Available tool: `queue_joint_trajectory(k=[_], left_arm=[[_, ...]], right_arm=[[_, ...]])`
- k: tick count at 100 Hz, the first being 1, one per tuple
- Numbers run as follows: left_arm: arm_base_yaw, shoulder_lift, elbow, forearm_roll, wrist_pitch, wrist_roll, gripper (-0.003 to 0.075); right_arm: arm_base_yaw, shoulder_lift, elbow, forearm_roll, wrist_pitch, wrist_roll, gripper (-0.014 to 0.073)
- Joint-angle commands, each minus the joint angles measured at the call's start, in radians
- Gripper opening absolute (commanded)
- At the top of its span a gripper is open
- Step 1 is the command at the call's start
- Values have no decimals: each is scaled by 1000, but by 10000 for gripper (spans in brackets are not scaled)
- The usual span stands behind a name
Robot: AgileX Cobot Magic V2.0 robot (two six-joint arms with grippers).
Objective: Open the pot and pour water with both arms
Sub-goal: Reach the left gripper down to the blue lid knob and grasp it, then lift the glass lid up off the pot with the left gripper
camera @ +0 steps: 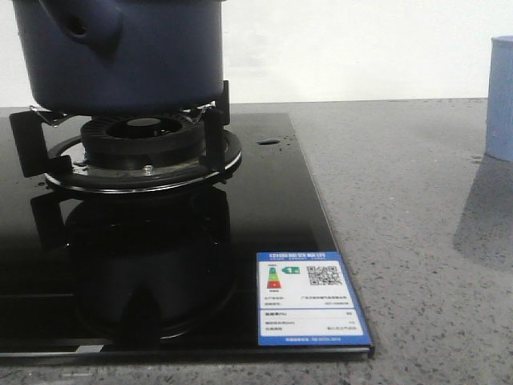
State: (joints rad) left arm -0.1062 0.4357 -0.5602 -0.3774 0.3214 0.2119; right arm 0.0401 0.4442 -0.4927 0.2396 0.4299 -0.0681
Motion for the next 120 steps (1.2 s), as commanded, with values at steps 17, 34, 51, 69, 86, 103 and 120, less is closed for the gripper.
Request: queue_joint_trajectory(k=[17,34,51,69,86,103,120], left_arm=[[-153,103,-52,-29,-184,6,180],[-283,177,-52,-15,-290,6,455],[-394,286,-54,23,-428,6,454],[-430,436,-91,33,-559,6,454],[-430,561,-178,63,-561,6,491],[-430,659,-246,74,-559,6,502],[-430,719,-292,92,-557,6,502]], right_arm=[[58,51,-53,-9,-79,-19,250],[63,51,-53,-9,-86,-19,515],[63,51,-53,-9,-86,-19,514],[63,51,-53,-9,-86,-19,514],[63,51,-53,-9,-86,-19,514],[63,51,-53,-9,-86,-19,514],[63,51,-53,-9,-86,-19,514]])
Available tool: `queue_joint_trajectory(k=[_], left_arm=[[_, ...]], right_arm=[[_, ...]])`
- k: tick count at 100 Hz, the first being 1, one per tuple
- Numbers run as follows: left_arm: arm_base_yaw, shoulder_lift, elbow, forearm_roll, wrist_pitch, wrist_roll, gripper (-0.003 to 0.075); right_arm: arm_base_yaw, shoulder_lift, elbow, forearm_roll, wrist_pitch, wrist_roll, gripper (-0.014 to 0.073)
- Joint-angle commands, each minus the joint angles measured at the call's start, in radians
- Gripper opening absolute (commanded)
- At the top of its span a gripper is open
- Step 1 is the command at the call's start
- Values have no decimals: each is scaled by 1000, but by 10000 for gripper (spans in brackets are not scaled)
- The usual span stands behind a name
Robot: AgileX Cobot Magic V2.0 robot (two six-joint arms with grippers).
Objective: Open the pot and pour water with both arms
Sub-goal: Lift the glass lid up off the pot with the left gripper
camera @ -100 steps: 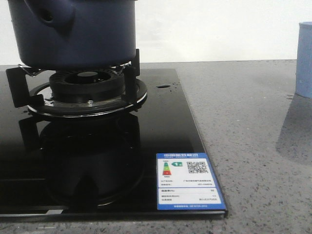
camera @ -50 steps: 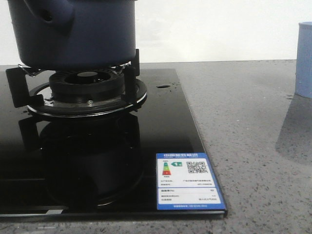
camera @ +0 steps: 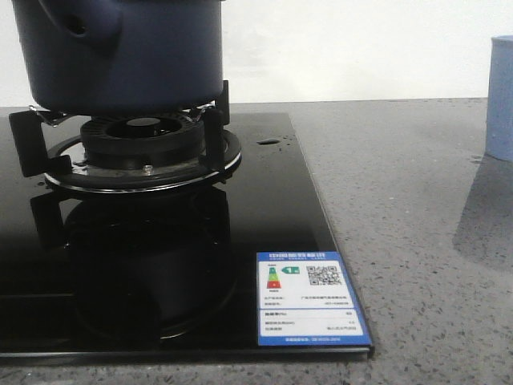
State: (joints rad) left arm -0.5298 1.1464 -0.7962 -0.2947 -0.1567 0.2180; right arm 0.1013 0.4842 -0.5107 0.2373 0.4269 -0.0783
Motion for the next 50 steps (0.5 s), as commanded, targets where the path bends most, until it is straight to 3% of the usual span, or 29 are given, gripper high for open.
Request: queue_joint_trajectory(k=[1,26,50], left_arm=[[-7,10,-57,10,-79,0,502],[-7,67,-91,26,-92,0,562],[-5,130,-143,43,-94,0,561]], right_arm=[[1,11,-35,-6,-83,-9,514],[1,11,-35,-6,-87,-9,514],[1,11,-35,-6,-87,-9,514]])
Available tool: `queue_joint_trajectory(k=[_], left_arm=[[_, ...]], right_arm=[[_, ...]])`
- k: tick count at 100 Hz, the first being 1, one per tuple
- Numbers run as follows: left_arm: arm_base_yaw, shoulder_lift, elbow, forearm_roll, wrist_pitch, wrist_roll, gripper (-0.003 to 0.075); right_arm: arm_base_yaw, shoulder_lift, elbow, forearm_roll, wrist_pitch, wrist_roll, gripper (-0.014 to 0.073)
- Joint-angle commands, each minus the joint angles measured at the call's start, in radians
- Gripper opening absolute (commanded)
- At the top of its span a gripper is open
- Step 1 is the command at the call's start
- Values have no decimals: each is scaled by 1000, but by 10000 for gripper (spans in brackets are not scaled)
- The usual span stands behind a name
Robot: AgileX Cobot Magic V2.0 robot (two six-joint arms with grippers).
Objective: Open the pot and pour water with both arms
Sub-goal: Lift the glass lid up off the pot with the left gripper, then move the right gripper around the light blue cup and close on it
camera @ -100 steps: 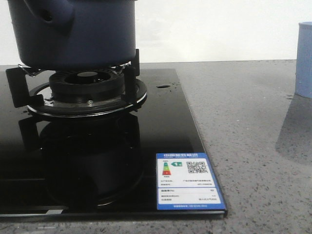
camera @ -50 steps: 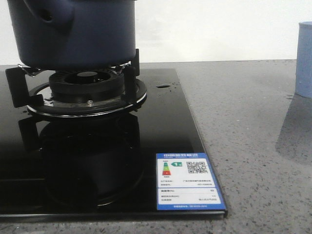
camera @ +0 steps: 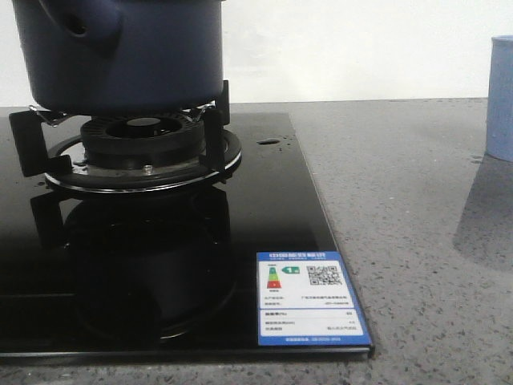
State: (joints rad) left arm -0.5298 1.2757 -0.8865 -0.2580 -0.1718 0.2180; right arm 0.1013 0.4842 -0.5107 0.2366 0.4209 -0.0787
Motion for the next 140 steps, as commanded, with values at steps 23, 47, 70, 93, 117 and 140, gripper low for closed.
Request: queue_joint_trajectory(k=[23,47,70,93,117,140], left_arm=[[-5,35,-71,6,-81,0,554],[-5,35,-71,9,-81,0,419],[-5,32,-71,9,-81,0,360],[8,-16,-71,9,-86,0,360],[73,-98,-71,9,-86,0,360],[134,-179,-71,9,-84,0,360]], right_arm=[[1,11,-35,-6,-81,-8,514],[1,11,-35,-6,-81,-8,514],[1,11,-35,-6,-81,-8,514],[1,11,-35,-8,-85,-8,514],[1,11,-30,-32,-111,-8,514],[1,11,26,-40,-189,-8,514]])
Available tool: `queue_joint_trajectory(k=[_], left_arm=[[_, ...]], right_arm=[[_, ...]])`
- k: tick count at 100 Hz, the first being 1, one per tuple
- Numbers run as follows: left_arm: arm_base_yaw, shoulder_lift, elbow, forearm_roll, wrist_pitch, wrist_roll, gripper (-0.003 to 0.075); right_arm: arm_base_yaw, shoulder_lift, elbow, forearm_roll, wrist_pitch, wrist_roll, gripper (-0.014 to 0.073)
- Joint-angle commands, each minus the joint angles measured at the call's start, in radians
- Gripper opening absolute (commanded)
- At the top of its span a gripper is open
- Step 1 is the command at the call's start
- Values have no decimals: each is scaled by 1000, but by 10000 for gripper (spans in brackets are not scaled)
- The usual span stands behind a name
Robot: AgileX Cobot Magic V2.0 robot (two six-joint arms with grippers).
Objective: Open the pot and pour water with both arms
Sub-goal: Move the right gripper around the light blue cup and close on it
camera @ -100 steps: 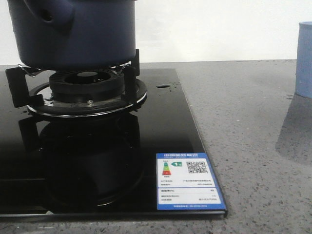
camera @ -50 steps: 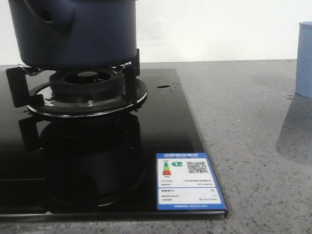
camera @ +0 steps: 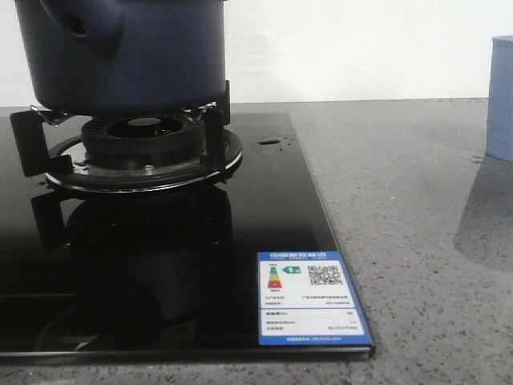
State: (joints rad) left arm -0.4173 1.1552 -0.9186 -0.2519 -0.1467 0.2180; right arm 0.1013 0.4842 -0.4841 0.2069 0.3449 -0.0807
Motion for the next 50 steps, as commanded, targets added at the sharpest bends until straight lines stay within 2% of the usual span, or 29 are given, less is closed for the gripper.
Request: queue_joint_trajectory(k=[1,27,50], left_arm=[[23,-61,-39,3,-110,0,360],[125,-147,-39,23,-42,0,360],[188,-196,-39,30,4,0,360]], right_arm=[[1,11,2,-10,-117,-6,514],[1,46,87,-26,-254,-6,514],[1,209,88,-105,-387,-6,514]])
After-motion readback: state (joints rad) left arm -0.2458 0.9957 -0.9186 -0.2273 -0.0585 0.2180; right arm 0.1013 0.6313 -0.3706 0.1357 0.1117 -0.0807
